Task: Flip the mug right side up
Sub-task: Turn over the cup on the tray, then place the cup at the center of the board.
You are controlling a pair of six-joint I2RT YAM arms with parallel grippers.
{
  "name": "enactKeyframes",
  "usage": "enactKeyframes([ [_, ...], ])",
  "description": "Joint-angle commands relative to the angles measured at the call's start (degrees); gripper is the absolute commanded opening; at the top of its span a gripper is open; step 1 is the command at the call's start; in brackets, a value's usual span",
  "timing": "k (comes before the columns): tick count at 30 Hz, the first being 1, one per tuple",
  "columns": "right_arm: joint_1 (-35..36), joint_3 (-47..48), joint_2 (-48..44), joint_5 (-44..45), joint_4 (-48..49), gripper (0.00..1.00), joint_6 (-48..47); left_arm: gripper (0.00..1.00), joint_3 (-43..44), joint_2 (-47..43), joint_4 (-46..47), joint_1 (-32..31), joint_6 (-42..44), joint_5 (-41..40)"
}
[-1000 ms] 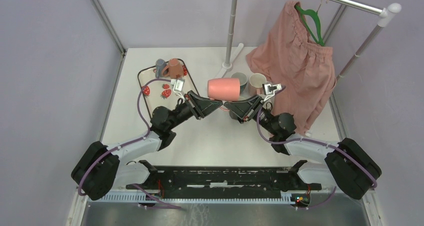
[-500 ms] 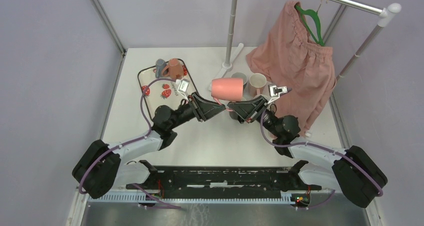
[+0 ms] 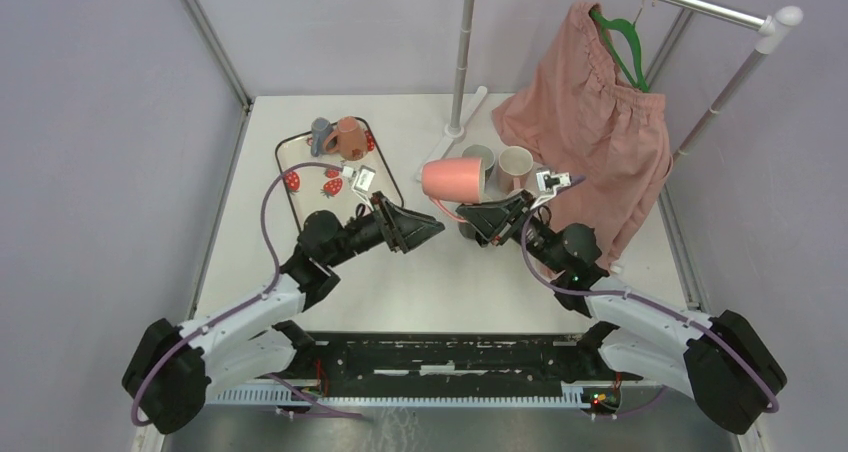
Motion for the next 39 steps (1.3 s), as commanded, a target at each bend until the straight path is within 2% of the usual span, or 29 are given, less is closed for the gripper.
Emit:
enactKeyframes([
  [1, -0.1, 6.6, -2.5, 1.7, -3.0, 0.0, -8.4, 0.74, 0.5, -10.9, -24.9, -0.2, 9.9, -14.5],
  [3, -0.1, 7.7, -2.1, 2.5, -6.0, 0.0, -10.4, 0.78, -0.7, -16.7, -31.4, -0.2, 10.1, -22.3],
  [9, 0.5, 13.2, 0.5, 5.8, -17.4, 0.0, -15.5, 0.8, 1.0, -26.6, -47.9, -0.2, 11.9, -33.3],
  [14, 3.5, 19.4, 4.4, 11.5, -28.7, 0.0, -20.1, 0.8, 7.7, -27.6, -60.9, -0.2, 15.2, -40.3],
  [22, 9.3, 29.1, 12.5, 23.2, -41.1, 0.0, -26.3, 0.81, 16.9, -27.9, -73.8, -0.1, 21.2, -50.5],
  [27, 11.8, 36.1, 18.2, 29.3, -49.8, 0.0, -29.4, 0.84, 16.9, -31.5, -76.4, -0.1, 22.3, -57.8],
  [32, 13.1, 41.6, 23.3, 35.2, -56.0, 0.0, -29.7, 0.89, 16.2, -34.1, -76.1, -0.2, 21.9, -59.1],
  [39, 14.1, 49.9, 30.7, 41.3, -64.0, 0.0, -30.8, 0.94, 17.2, -31.2, -77.6, -0.1, 21.6, -58.3],
])
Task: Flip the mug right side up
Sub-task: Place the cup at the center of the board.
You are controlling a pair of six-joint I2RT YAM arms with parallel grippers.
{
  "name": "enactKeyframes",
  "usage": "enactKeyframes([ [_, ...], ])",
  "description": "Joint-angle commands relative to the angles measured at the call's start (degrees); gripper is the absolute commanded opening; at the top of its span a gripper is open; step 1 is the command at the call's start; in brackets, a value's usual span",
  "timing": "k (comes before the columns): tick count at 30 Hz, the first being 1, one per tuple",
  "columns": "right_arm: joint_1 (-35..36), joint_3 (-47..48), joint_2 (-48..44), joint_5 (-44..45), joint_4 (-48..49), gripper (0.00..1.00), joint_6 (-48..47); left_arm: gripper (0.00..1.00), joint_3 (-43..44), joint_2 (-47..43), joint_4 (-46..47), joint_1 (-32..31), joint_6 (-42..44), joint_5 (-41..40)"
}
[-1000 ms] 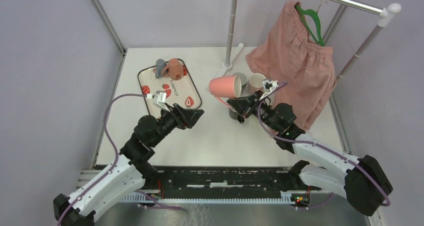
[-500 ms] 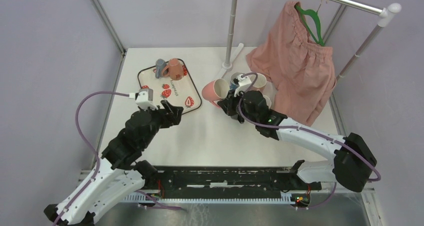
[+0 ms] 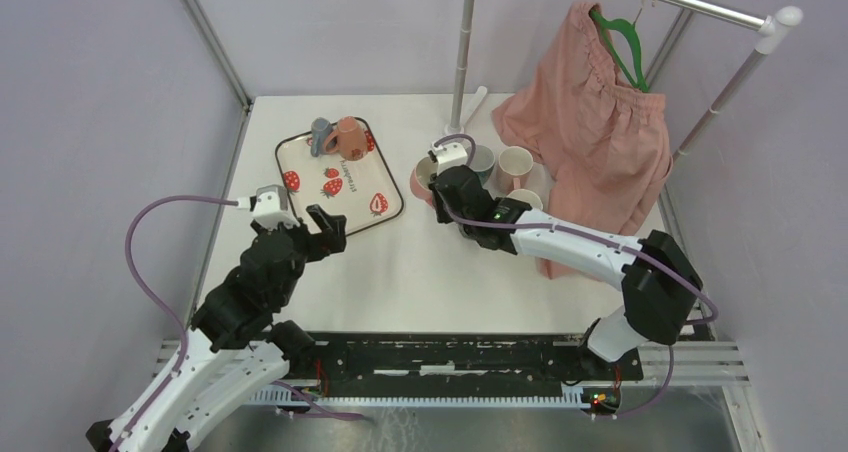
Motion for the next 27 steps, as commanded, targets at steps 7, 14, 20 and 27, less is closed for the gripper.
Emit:
enactKeyframes([
  [7, 0.6, 12.7, 8.1, 6.9, -6.2, 0.0, -2.1, 0.95, 1.5, 2.5, -1.6, -0.1, 1.6, -1.8],
  [14, 0.5, 15.1, 11.6, 6.0, -9.0, 0.0, -2.4, 0.95, 1.5, 2.5, -1.7, -0.1, 1.6, -1.5],
  [20, 0.6, 17.6, 15.1, 5.1, -11.8, 0.0, -2.3, 0.95, 1.5, 3.2, -1.5, -0.1, 1.7, -0.7],
  [27, -0.2, 18.9, 17.0, 4.2, -13.8, 0.0, -2.2, 0.95, 1.5, 2.8, -1.5, -0.2, 1.8, -0.9],
])
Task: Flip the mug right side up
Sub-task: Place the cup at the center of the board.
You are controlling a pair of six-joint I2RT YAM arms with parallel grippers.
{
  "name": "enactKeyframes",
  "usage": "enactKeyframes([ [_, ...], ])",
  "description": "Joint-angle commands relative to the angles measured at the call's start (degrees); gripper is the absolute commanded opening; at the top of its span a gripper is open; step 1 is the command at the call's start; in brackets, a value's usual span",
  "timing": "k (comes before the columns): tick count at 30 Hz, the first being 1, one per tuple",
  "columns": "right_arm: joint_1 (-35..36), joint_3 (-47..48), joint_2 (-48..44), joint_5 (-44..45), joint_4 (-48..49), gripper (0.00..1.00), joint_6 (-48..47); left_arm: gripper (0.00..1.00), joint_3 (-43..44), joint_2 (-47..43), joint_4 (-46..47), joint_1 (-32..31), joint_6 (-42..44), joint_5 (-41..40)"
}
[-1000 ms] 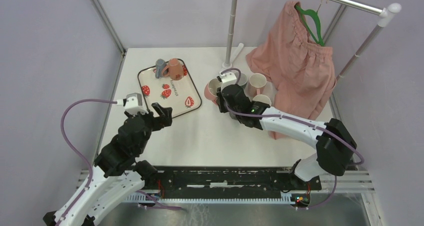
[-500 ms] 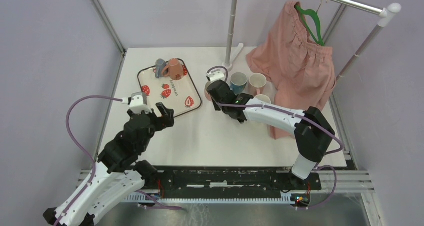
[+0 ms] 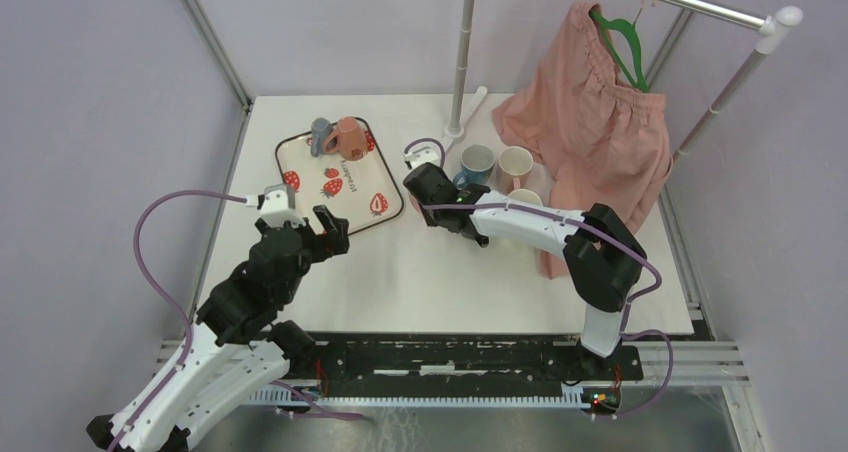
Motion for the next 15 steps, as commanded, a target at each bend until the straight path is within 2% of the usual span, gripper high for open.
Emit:
enactKeyframes([
  [1, -0.7, 3.6, -0.6, 0.9, 1.5, 0.0, -0.3, 0.95, 1.5, -0.1, 0.8, -0.2, 1.8, -0.9],
  [15, -4.0, 3.0, 0.7, -3.5, 0.4, 0.0, -0.5, 0.95, 1.4, 0.1, 0.7, -0.1, 1.8, -0.7],
])
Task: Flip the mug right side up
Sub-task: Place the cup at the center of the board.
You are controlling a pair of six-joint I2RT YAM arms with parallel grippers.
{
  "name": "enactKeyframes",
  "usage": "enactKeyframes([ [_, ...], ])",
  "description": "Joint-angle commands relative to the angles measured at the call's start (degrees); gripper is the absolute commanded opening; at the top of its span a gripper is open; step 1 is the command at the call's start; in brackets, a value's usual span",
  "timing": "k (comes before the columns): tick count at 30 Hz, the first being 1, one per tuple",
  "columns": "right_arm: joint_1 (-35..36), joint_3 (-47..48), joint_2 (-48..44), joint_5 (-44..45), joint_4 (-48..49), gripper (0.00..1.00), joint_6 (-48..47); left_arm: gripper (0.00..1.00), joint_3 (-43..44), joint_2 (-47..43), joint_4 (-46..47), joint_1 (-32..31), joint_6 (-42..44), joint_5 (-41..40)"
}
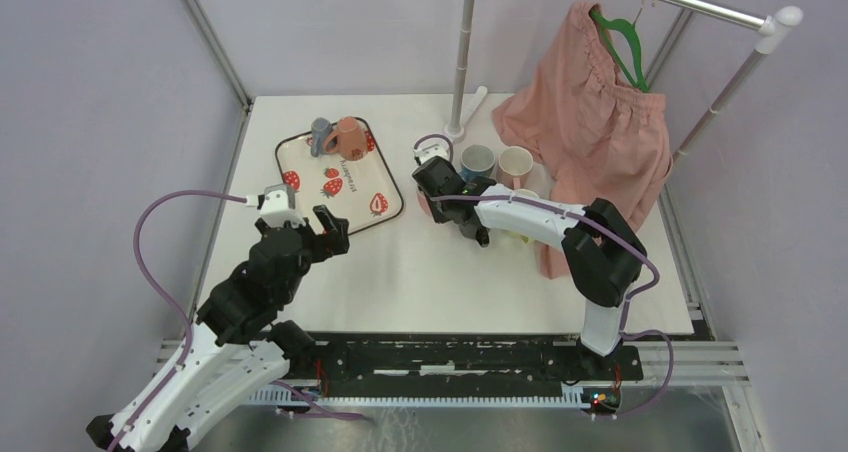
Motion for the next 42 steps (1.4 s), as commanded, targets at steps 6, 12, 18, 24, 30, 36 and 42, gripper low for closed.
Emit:
enactKeyframes([
  [6, -1.4, 2.9, -0.2, -0.9, 2.2, 0.1, -0.6, 0.95, 1.4, 0.5, 0.8, -0.1, 1.7, -0.6],
  [12, -2.0, 2.8, 0.1, -1.9, 2.4, 0.25, -0.7, 0.95, 1.4, 0.6, 0.7, -0.2, 1.8, -0.6],
  [18, -2.0, 3.3, 0.3, -2.5, 2.4, 0.3, -0.8, 0.95, 1.3, 0.6, 0.8, -0.1, 1.8, -0.6],
  [24, -2.0, 3.7, -1.4, -3.3, 2.3, 0.35, -0.9, 0.95, 1.4, 1.0, 0.8, -0.2, 1.9, -0.6],
  [30, -2.0, 4.8, -3.4, -3.2, 0.9, 0.39, -1.5, 0.95, 1.4, 1.6, 0.8, -0.2, 1.9, -0.6],
  [36, -2.0, 4.6, -6.6, -3.2, -0.3, 0.4, -2.4, 0.95, 1.4, 2.1, 0.7, -0.2, 2.1, -0.2],
  [42, -2.0, 1.0, -14.0, -3.0, 0.6, 0.4, -5.3, 0.96, 1.8, 4.8, 1.6, -0.1, 5.2, 3.8],
])
